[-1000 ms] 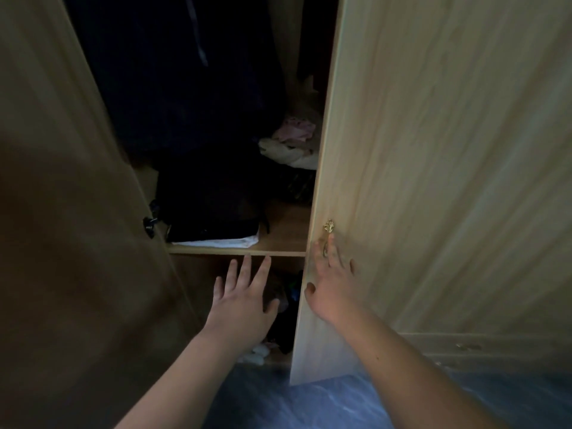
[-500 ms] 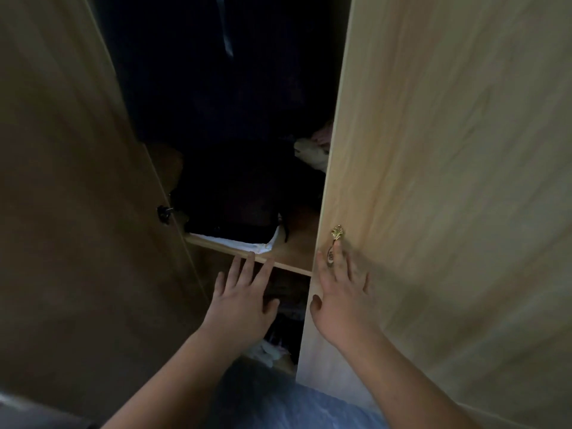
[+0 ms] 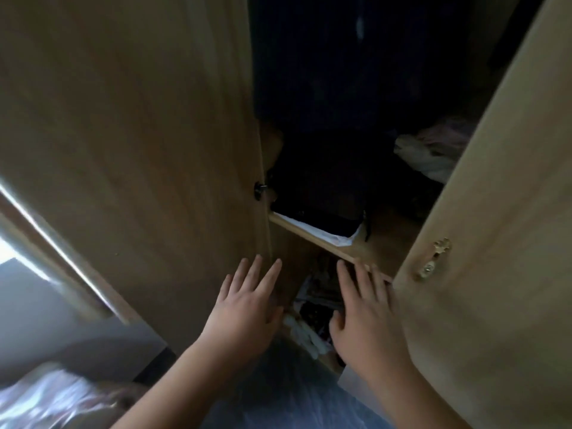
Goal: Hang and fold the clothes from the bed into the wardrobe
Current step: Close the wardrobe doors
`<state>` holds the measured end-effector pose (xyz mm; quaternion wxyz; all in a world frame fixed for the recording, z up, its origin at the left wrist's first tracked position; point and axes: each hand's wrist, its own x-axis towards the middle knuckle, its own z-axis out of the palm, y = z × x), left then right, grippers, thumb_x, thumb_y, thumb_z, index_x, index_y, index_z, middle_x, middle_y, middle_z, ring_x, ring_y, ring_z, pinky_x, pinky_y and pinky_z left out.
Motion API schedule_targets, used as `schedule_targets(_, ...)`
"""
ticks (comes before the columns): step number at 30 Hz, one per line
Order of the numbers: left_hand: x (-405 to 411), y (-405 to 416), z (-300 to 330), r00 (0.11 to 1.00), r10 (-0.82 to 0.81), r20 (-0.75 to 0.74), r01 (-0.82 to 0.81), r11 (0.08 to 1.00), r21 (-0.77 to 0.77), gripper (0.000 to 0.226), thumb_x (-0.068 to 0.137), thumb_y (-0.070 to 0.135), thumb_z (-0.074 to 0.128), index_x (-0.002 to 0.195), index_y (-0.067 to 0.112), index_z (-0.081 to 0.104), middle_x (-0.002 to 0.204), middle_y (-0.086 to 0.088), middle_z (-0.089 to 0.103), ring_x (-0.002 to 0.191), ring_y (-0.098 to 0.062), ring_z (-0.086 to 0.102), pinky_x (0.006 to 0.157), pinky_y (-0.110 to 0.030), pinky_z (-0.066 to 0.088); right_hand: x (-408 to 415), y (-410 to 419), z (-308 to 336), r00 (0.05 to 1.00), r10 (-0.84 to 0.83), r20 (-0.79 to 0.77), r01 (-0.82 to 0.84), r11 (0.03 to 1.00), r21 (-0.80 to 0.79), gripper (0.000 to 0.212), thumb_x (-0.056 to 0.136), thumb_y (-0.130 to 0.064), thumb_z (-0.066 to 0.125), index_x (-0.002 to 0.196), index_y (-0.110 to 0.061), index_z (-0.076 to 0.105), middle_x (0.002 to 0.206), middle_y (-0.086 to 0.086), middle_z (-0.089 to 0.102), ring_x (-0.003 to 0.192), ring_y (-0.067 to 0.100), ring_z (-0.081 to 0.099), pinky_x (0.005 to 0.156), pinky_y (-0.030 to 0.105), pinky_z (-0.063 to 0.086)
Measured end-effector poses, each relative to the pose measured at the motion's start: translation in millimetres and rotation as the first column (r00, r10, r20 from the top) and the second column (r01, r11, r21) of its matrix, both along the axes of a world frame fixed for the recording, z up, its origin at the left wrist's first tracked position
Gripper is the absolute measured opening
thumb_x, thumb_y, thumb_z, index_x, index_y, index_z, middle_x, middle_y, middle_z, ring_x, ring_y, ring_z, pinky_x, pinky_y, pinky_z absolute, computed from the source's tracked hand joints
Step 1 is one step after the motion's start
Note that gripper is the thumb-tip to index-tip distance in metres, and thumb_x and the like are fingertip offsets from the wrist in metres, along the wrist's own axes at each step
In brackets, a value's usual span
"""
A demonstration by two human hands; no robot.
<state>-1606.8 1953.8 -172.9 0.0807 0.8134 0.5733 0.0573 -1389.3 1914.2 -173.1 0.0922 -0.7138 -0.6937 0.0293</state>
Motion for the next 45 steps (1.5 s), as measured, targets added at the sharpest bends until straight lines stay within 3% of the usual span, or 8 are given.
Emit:
schedule_targets(7, -124.7, -22.8, -11.9, 0.992, 0.129, -0.005, -0.129, 0.985, -0.113, 0.085, 0.074, 0.064, 0.006, 0.154, 0.040, -0.011, 0.167, 0.005, -0.003, 0.153, -0.022, -0.006, 0.124, -0.040, 0.012, -137.4, 12.2, 1.7, 0.975, 0.212, -0.061, -0.217, 0.971, -0.097, 0.079, 0.097, -0.040, 0.042, 0.157, -0.034, -0.009, 0.166, -0.005, -0.011, 0.152, 0.020, -0.013, 0.121, 0.042, -0.001)
schedule_targets(12, -235.2, -33.9, -22.2, 0.966, 0.259, 0.000, -0.257, 0.957, -0.135, 0.076, 0.097, 0.051, 0.041, 0.155, 0.041, -0.007, 0.167, 0.004, 0.001, 0.153, -0.021, -0.006, 0.124, -0.037, 0.009, -243.4, 17.5, 1.2, 0.963, 0.257, -0.075, -0.264, 0.960, -0.095, 0.079, 0.096, -0.039, 0.043, 0.156, -0.037, -0.008, 0.166, -0.008, -0.007, 0.152, 0.017, -0.011, 0.122, 0.040, 0.010)
schedule_targets(19, -322.0, 1.5, -12.5, 0.978, 0.210, -0.010, -0.211, 0.977, -0.038, 0.078, 0.090, 0.058, 0.025, 0.157, 0.029, -0.003, 0.167, -0.007, 0.002, 0.153, -0.032, -0.005, 0.122, -0.049, 0.016, -335.9, 20.8, 6.4, 0.977, 0.184, -0.108, -0.193, 0.978, -0.075, 0.081, 0.096, -0.041, 0.047, 0.157, -0.035, -0.007, 0.167, -0.007, 0.001, 0.153, 0.019, -0.003, 0.122, 0.040, 0.012)
schedule_targets(24, -303.3, 24.2, 29.4, 0.975, 0.143, 0.170, -0.142, 0.990, -0.018, 0.082, 0.099, 0.052, 0.044, 0.153, 0.037, -0.016, 0.166, -0.001, -0.011, 0.152, -0.028, -0.012, 0.123, -0.052, 0.011, -337.8, 7.5, 9.9, 0.988, 0.123, -0.091, -0.130, 0.989, -0.072, 0.085, 0.095, -0.041, 0.052, 0.157, -0.036, -0.006, 0.167, -0.008, 0.001, 0.153, 0.018, -0.006, 0.122, 0.041, 0.012)
schedule_targets(34, -266.5, 5.3, 40.0, 0.984, 0.088, 0.155, -0.085, 0.996, -0.025, 0.086, 0.099, 0.044, 0.048, 0.151, 0.041, -0.021, 0.166, 0.004, -0.013, 0.153, -0.030, -0.007, 0.122, -0.054, 0.009, -296.9, -16.8, 14.4, 0.985, 0.066, -0.160, -0.066, 0.998, 0.005, 0.085, 0.096, -0.038, 0.051, 0.156, -0.036, -0.010, 0.167, -0.006, 0.000, 0.153, 0.018, -0.007, 0.122, 0.036, 0.006)
schedule_targets(39, -211.6, -39.6, 40.7, 0.971, 0.014, 0.239, -0.001, 0.999, -0.053, 0.084, 0.102, 0.034, 0.044, 0.150, 0.042, -0.024, 0.163, 0.008, -0.019, 0.151, -0.023, -0.014, 0.123, -0.048, 0.001, -257.8, -41.7, 15.0, 0.985, 0.054, -0.166, -0.051, 0.999, 0.018, 0.084, 0.096, -0.041, 0.053, 0.157, -0.034, -0.005, 0.167, -0.006, 0.002, 0.154, 0.019, -0.002, 0.124, 0.038, 0.006)
schedule_targets(42, -164.6, -54.7, 29.4, 0.944, -0.098, 0.316, 0.108, 0.994, -0.017, 0.089, 0.099, 0.031, 0.049, 0.152, 0.040, -0.021, 0.164, 0.013, -0.016, 0.151, -0.014, -0.016, 0.125, -0.046, 0.008, -215.6, -64.6, 22.8, 0.982, 0.060, -0.178, -0.053, 0.998, 0.043, 0.081, 0.098, -0.039, 0.050, 0.157, -0.034, -0.006, 0.166, -0.009, -0.001, 0.153, 0.015, -0.004, 0.119, 0.031, -0.002)
schedule_targets(45, -106.3, -65.6, 27.6, 0.901, -0.181, 0.395, 0.201, 0.980, -0.009, 0.093, 0.096, 0.028, 0.054, 0.154, 0.032, -0.018, 0.166, 0.010, -0.007, 0.152, -0.010, -0.008, 0.124, -0.039, 0.013, -161.6, -87.1, 27.5, 0.976, 0.028, -0.217, -0.020, 0.999, 0.039, 0.081, 0.098, -0.036, 0.047, 0.155, -0.038, -0.011, 0.166, -0.011, -0.005, 0.152, 0.013, -0.008, 0.123, 0.033, 0.001)
